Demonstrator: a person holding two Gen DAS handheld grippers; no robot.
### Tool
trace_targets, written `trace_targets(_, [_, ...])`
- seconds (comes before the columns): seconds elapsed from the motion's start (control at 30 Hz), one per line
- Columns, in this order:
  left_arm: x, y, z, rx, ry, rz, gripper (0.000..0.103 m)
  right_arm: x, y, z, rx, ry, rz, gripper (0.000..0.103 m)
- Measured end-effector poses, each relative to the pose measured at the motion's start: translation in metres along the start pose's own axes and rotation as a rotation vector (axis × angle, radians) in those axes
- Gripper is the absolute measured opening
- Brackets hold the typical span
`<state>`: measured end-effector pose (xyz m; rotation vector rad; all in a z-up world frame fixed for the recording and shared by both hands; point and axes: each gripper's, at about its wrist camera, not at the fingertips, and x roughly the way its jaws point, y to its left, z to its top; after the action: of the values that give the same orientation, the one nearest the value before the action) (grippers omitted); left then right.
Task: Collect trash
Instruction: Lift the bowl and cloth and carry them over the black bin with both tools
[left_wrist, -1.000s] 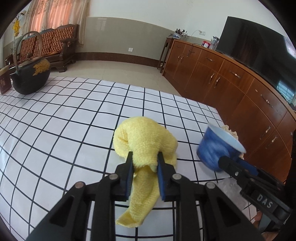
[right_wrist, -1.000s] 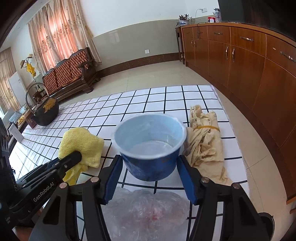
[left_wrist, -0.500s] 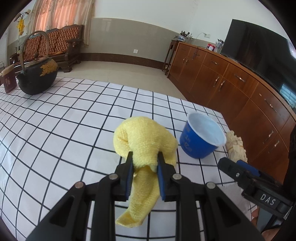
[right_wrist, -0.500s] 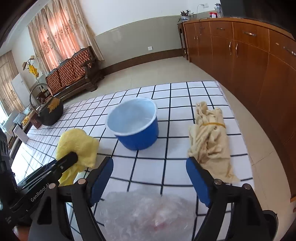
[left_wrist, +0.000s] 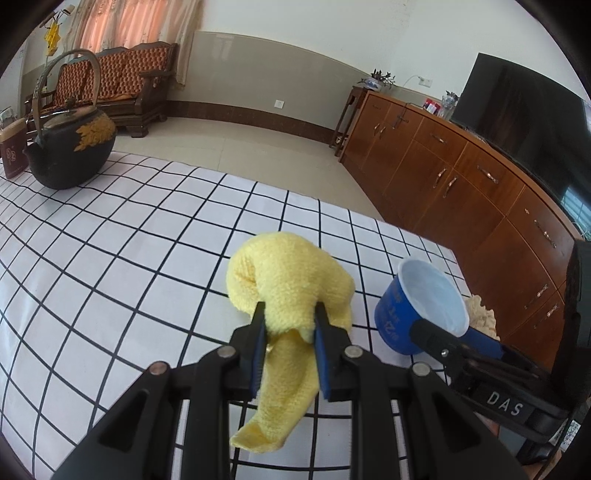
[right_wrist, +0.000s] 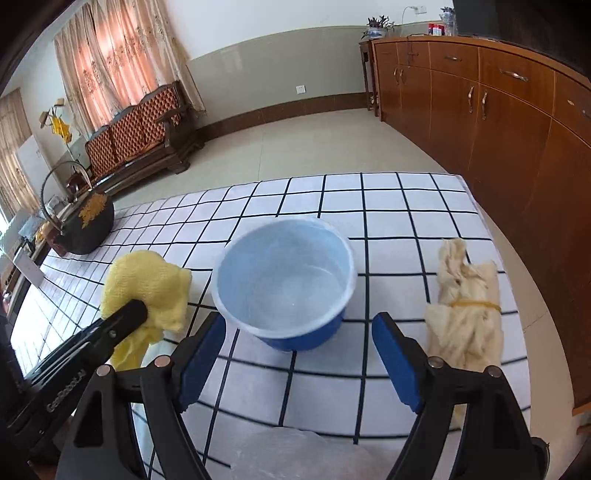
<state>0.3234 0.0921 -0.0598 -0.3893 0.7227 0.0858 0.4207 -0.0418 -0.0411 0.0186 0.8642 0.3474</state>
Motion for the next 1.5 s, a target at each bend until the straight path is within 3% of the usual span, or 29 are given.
trace_targets(0.17, [0.003, 0.001, 0.000, -0.003, 0.011, -0.002, 0.024, 0.012, 0.012, 0.012, -0.073, 0.044, -0.026, 0.085])
trace_targets(0.4, [0.004, -0.003, -0.002, 0.014, 0.020, -0.003, 0.024, 0.024, 0.017, 0.019, -0.075, 0.047, -0.047, 0.085])
trace_targets(0.77, [0.004, -0.005, -0.004, 0.025, 0.020, -0.003, 0.024, 0.017, 0.010, 0.011, -0.050, -0.026, 0.004, 0.079])
trace_targets(1.13, [-0.014, -0.013, -0.007, 0.056, -0.018, -0.029, 0.024, -0.023, 0.003, -0.002, -0.029, -0.098, 0.025, 0.079])
trace_targets(1.5, [-0.057, -0.029, -0.021, 0.125, -0.066, -0.084, 0.024, -0.106, -0.021, -0.032, -0.013, -0.167, 0.001, 0.079])
